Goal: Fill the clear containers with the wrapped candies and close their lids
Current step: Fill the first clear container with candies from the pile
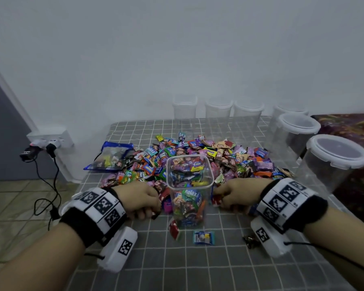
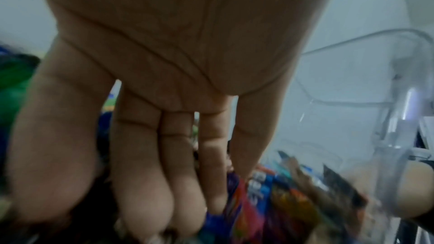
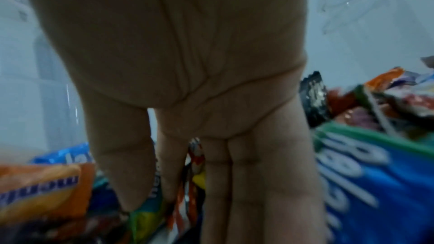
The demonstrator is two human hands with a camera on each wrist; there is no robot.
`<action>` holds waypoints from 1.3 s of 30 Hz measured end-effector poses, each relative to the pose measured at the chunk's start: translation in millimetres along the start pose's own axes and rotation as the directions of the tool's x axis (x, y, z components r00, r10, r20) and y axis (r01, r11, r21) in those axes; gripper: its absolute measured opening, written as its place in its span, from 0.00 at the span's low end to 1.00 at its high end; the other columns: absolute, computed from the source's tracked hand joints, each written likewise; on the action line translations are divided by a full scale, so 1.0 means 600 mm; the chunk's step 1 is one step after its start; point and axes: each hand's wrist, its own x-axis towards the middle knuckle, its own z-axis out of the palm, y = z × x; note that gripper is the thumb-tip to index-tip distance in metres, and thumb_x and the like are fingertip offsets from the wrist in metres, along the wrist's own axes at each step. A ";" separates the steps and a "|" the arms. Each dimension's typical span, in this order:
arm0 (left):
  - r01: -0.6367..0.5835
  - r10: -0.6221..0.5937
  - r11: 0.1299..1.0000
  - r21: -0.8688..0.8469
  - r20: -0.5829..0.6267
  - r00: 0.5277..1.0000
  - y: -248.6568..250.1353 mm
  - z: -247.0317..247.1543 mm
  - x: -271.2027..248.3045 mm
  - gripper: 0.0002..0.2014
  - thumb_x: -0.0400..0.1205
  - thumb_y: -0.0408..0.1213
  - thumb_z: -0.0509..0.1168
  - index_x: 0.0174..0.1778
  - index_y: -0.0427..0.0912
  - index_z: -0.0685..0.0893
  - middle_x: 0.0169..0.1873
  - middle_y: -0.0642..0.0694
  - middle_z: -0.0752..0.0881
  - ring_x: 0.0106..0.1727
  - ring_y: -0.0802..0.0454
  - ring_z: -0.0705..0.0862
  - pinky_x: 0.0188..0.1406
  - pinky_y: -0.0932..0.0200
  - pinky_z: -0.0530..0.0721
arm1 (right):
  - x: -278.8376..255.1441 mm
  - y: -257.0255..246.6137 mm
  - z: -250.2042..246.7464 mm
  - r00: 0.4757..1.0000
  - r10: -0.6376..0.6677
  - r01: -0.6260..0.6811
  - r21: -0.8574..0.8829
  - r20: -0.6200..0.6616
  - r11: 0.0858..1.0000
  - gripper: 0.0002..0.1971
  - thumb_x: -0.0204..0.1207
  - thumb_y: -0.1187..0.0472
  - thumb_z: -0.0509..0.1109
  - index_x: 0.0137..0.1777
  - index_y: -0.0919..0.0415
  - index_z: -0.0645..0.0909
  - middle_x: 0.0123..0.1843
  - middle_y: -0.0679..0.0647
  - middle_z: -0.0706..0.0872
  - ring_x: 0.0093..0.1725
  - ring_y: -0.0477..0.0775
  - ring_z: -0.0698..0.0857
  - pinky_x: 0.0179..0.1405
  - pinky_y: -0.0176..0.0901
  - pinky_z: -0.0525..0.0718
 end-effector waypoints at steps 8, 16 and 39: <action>-0.021 0.245 0.910 0.413 -0.498 0.832 0.025 -0.021 -0.011 0.04 0.81 0.47 0.62 0.47 0.56 0.81 0.47 0.55 0.84 0.46 0.57 0.81 0.44 0.59 0.79 | -0.035 -0.020 -0.023 0.858 -0.190 0.045 -0.298 -0.478 0.953 0.11 0.81 0.54 0.61 0.60 0.47 0.81 0.44 0.45 0.82 0.41 0.44 0.80 0.39 0.40 0.77; 0.033 0.183 0.899 0.437 -0.442 0.878 -0.008 0.009 0.051 0.37 0.74 0.64 0.66 0.77 0.61 0.60 0.78 0.50 0.62 0.77 0.48 0.65 0.69 0.42 0.75 | -0.013 0.000 0.003 0.880 -0.111 -0.103 -0.415 -0.461 0.904 0.41 0.76 0.39 0.65 0.83 0.45 0.47 0.82 0.54 0.57 0.77 0.58 0.64 0.68 0.53 0.76; 0.118 0.091 0.850 0.513 -0.364 0.927 0.045 0.023 0.026 0.08 0.81 0.43 0.64 0.53 0.47 0.84 0.48 0.45 0.86 0.51 0.45 0.83 0.53 0.51 0.83 | 0.029 -0.002 0.025 0.896 -0.139 -0.065 -0.434 -0.422 0.898 0.29 0.78 0.51 0.67 0.78 0.43 0.64 0.69 0.56 0.71 0.68 0.61 0.72 0.63 0.57 0.79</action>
